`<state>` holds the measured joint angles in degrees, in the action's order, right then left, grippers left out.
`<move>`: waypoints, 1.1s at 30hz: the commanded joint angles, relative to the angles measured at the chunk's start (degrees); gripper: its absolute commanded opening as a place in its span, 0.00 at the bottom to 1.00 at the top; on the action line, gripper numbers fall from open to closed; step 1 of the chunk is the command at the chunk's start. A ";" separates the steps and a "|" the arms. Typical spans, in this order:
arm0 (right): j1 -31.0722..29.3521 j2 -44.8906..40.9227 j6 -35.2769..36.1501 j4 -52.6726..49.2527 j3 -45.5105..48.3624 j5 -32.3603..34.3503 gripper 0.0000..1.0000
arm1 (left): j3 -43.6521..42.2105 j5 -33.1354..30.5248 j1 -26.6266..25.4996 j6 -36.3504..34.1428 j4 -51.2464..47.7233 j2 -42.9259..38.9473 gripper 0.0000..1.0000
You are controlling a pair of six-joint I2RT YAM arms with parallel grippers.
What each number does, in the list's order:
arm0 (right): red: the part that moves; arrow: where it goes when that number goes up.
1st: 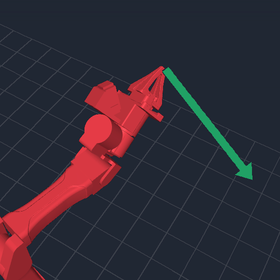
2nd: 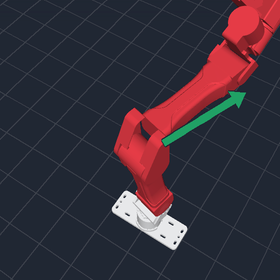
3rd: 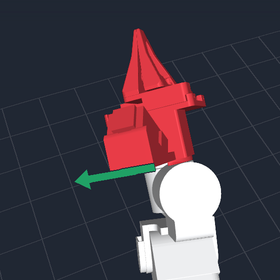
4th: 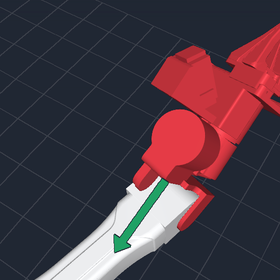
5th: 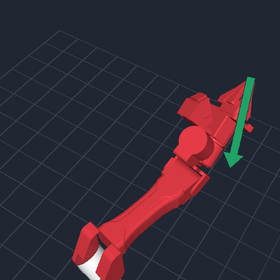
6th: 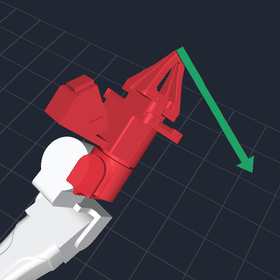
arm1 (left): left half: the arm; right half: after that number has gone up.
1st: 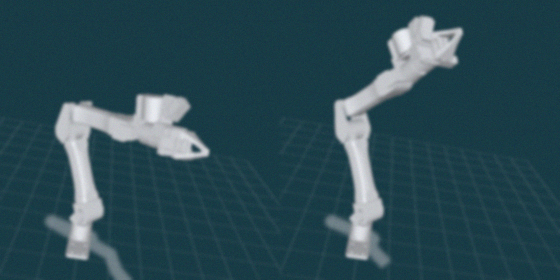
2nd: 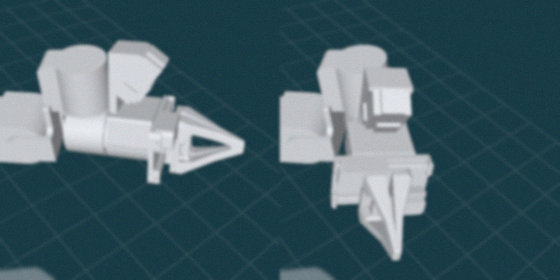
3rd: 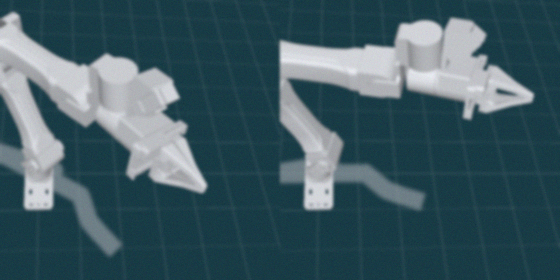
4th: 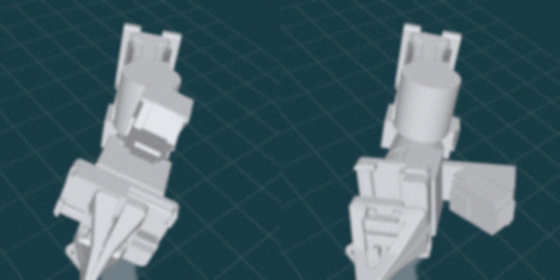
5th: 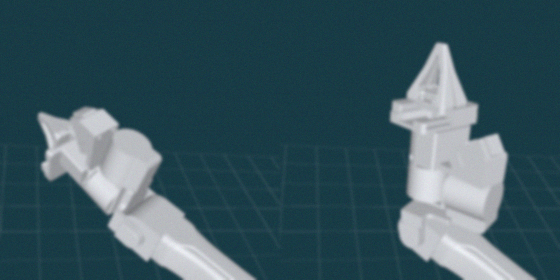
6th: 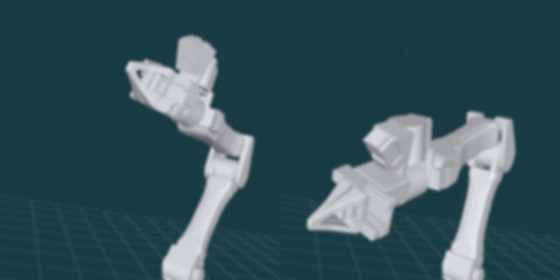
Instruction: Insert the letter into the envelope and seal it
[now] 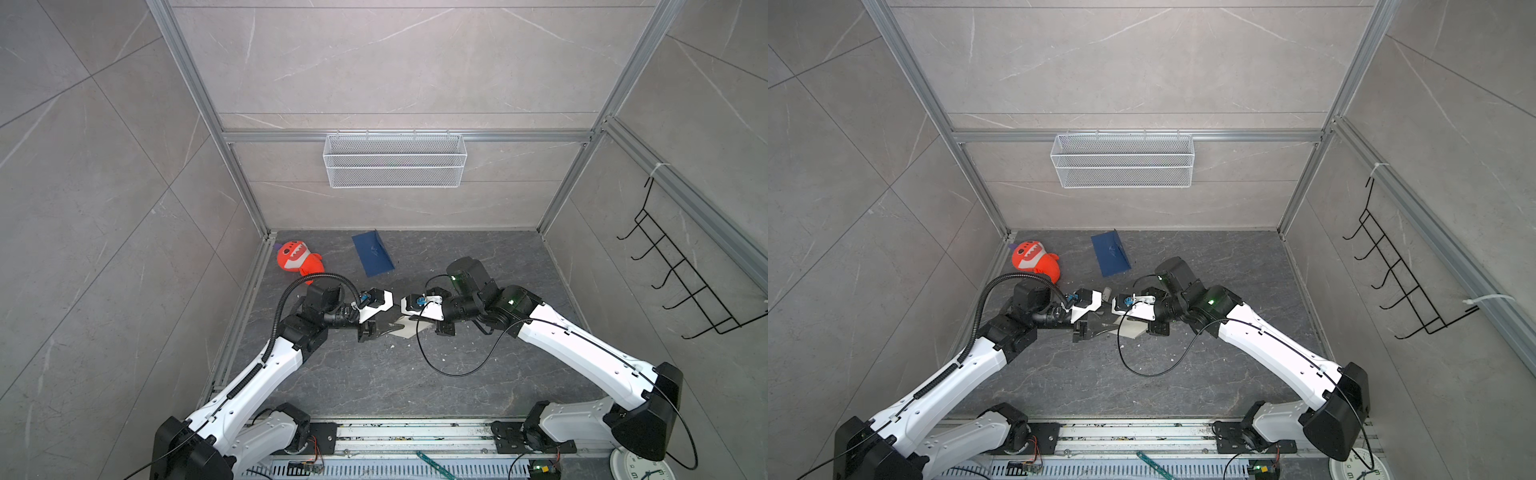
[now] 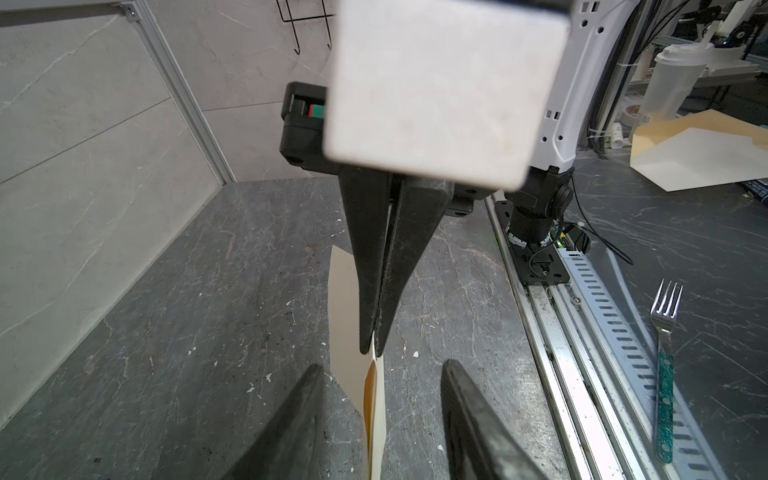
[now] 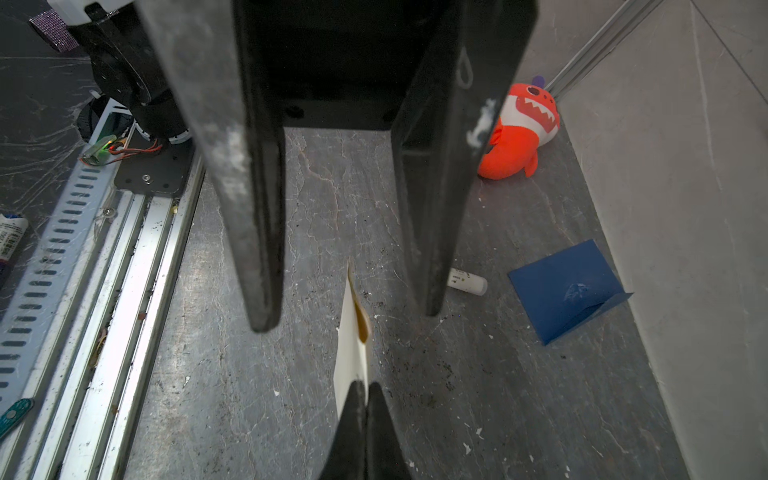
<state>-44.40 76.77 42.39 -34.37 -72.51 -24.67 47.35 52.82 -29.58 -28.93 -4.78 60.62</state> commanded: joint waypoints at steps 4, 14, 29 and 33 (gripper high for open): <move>-0.48 0.80 -2.27 1.50 -0.65 -0.65 0.00 | 2.88 2.20 0.14 0.04 -0.44 1.11 0.38; -1.01 0.76 -2.31 1.50 -1.12 -1.00 0.00 | 3.08 4.18 0.16 -2.70 -2.11 2.27 0.24; -1.46 0.72 -2.66 1.59 -1.43 -1.58 0.00 | 4.05 3.42 0.01 -4.35 -4.71 3.45 0.15; -1.57 0.71 -2.66 1.50 -1.57 -1.61 0.00 | 4.24 2.95 0.10 -4.36 -4.88 3.62 0.14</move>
<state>-45.54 77.47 40.51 -33.52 -72.60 -25.12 48.97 54.59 -29.58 -31.94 -9.06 64.03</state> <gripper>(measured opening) 0.046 0.143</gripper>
